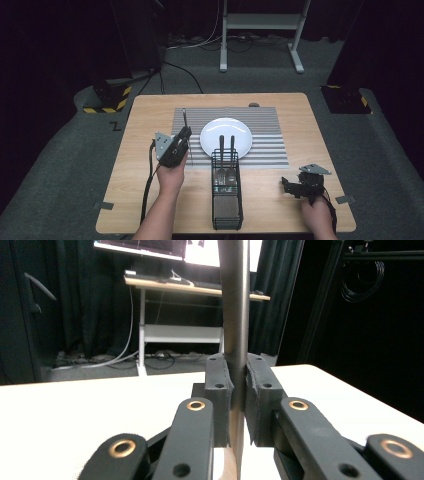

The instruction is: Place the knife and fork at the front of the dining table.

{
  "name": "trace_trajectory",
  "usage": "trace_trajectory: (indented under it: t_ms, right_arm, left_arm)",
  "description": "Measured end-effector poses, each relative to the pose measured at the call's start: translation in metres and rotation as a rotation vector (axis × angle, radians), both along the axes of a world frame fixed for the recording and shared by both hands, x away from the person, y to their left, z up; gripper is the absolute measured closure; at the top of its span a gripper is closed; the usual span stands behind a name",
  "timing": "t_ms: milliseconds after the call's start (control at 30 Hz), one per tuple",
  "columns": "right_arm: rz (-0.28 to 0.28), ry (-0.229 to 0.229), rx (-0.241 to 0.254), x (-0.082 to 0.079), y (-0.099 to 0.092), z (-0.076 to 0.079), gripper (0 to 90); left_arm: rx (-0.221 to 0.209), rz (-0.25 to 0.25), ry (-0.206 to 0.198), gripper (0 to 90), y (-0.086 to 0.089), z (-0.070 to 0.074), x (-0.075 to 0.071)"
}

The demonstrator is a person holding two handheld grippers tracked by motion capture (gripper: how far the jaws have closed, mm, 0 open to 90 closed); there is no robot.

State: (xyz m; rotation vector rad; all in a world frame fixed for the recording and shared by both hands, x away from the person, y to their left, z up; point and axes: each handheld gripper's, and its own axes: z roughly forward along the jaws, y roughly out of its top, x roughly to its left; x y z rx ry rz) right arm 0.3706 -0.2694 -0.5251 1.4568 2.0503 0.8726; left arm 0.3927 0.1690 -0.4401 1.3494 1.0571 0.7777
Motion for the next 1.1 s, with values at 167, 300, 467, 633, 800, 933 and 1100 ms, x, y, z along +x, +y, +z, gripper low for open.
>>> trace_trajectory:
  t_ms: [167, 300, 467, 633, 800, 933, 1100]
  right_arm:
    - [0.000, 0.000, 0.000, 0.000, 0.000, 0.000, 9.7]
    - [0.000, 0.001, 0.001, 0.000, 0.000, 0.000, 9.8]
    - [0.001, 0.001, 0.001, 0.000, 0.000, 0.000, 9.8]
    - [0.001, 0.001, 0.001, 0.000, 0.000, 0.000, 9.8]
    - [0.002, 0.000, -0.001, 0.000, 0.000, 0.000, 9.9]
    - [0.001, 0.001, -0.001, 0.000, 0.000, 0.000, 9.9]
    - [0.002, 0.001, -0.001, 0.000, 0.000, 0.000, 9.9]
  left_arm:
    - [0.000, 0.018, 0.064, 81.6, -0.002, -0.007, 0.007]
    - [0.001, 0.020, 0.082, 81.6, -0.003, -0.009, 0.009]
    - [0.009, 0.019, 0.102, 81.6, -0.003, -0.013, 0.013]
    - [0.019, 0.028, 0.119, 81.6, -0.001, -0.015, 0.015]
    - [-0.004, 0.036, 0.129, 81.6, 0.002, -0.016, 0.019]
    - [-0.009, 0.037, 0.136, 81.6, 0.002, -0.016, 0.021]
    - [-0.006, 0.033, 0.125, 81.6, 0.000, -0.010, 0.024]
